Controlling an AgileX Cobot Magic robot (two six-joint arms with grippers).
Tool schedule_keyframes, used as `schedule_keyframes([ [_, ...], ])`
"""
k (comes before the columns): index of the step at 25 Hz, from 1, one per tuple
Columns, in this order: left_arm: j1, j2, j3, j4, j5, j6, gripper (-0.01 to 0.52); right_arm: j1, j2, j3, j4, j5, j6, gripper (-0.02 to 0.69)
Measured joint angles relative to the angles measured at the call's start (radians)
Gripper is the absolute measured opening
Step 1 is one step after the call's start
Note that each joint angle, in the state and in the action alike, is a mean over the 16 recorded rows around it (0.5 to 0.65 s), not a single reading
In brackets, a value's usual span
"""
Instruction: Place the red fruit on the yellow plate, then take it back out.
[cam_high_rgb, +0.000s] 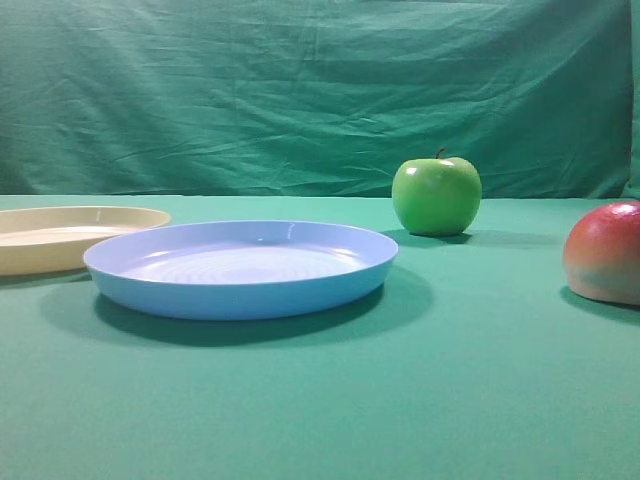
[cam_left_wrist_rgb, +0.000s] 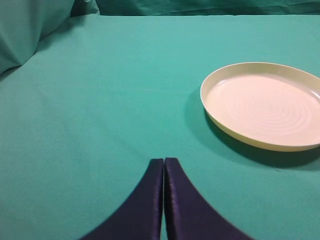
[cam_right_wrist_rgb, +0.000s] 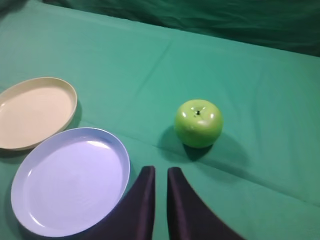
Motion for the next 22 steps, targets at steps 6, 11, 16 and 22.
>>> schedule_keyframes([
  [6,0.000,0.000,0.000,0.000,0.000,0.000,0.000,0.000,-0.127,0.000,-0.072,0.054,0.086,0.000],
  [11,0.000,0.000,0.000,0.000,0.000,0.000,0.000,-0.018,-0.202,0.009,-0.157,0.100,0.182,0.000],
  [16,0.000,0.000,0.000,0.000,0.000,0.000,0.000,-0.078,-0.272,0.045,-0.231,0.130,0.268,0.000],
  [22,0.000,0.000,0.000,0.000,0.000,0.000,0.000,-0.189,-0.364,0.146,-0.269,0.083,0.298,0.000],
])
